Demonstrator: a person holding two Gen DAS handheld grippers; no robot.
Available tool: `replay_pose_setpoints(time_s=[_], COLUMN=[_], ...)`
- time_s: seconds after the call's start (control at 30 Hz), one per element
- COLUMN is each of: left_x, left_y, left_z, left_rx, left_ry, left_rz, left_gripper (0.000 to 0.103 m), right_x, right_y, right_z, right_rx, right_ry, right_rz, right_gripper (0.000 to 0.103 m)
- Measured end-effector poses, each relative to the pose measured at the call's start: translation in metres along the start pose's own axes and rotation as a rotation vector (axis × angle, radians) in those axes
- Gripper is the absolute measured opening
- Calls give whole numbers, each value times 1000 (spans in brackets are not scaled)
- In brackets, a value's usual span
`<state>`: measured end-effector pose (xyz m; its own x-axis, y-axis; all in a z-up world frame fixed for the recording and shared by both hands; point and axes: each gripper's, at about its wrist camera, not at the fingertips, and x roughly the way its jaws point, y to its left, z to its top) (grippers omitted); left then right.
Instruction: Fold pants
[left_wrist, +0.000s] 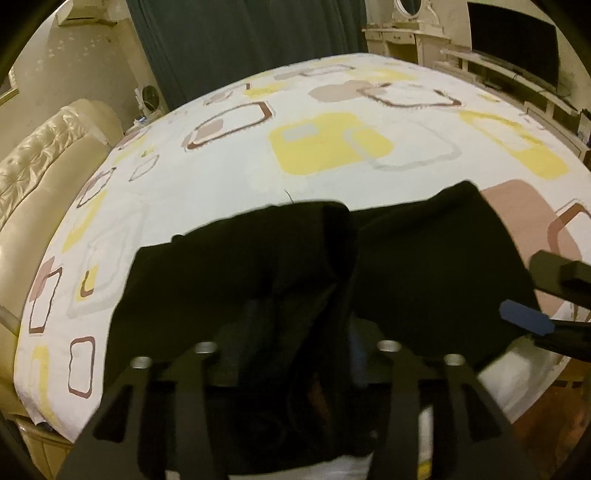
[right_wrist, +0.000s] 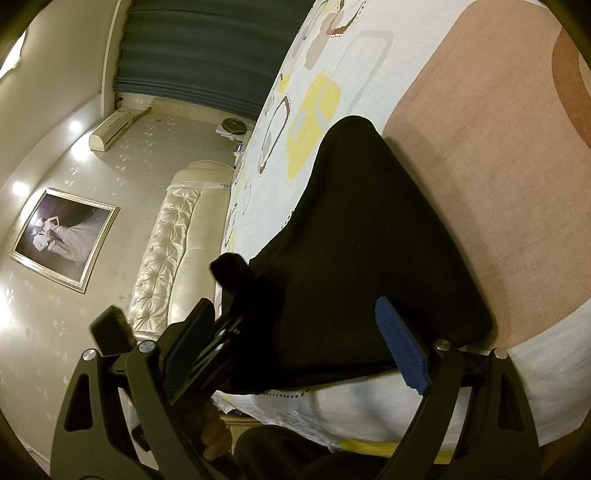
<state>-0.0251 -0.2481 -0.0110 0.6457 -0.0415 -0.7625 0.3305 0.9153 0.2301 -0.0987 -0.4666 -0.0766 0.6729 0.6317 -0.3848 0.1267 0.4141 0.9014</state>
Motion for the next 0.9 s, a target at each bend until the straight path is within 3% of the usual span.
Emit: replay_pose_setpoints(time_s=[0.07,0.3,0.57,0.77,0.9], left_x=[-10,-32,-35,-25,-12], left_y=[2,25,90,149,185], left_z=[-1,-4,-19,-42,-58], left_rx=[-8,-12,-90,-165,-219], left_ry=[-24,-51,-23,24,57], left_rz=[3,2,52,81,107], left_gripper=[64,70,71,72,72], right_x=[0,-1,0,-1,25], right_y=[0,1,5,37,59], right_z=[0,0,1,2,-7], right_rx=[-1,-2,-7,-71,-119], right_ry=[1,2,10,-17,45], right_rz=[-1,-2,-23,-112,-102], right_gripper=[89,89,89,89,89])
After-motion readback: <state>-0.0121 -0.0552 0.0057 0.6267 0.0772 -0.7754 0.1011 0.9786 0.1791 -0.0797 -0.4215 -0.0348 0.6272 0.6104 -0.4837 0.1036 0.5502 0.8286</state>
